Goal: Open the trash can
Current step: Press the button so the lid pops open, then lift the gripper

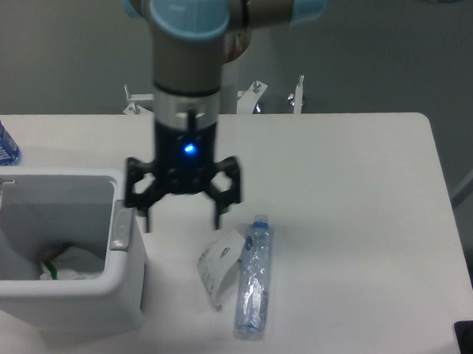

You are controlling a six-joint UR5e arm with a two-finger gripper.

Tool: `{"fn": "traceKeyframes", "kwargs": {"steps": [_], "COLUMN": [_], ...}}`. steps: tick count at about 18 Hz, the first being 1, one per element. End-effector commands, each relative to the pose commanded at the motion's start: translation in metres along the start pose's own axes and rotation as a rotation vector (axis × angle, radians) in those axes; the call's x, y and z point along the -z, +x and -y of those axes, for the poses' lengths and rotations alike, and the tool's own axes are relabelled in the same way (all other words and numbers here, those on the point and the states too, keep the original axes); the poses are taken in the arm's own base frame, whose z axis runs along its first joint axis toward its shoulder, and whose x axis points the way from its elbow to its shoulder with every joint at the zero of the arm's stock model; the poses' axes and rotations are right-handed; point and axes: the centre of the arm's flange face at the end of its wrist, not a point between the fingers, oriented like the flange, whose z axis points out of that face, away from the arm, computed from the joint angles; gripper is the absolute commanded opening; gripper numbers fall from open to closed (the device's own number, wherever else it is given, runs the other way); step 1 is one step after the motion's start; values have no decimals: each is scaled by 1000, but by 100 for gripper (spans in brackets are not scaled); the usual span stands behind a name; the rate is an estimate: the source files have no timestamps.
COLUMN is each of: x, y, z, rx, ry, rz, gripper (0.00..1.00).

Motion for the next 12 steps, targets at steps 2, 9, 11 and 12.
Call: {"fn": "traceKeyframes", "kwargs": {"steps": [2,9,11,12], "x": [12,29,28,27], "y": [-25,-117,-132,-139], "z": [-5,-38,-46,-48], "rx": [-86,-354,-388,-393], "ry": [-12,-183,-200,-205], "rz": [59,103,104,106], "gripper": [100,100,100,100]}}
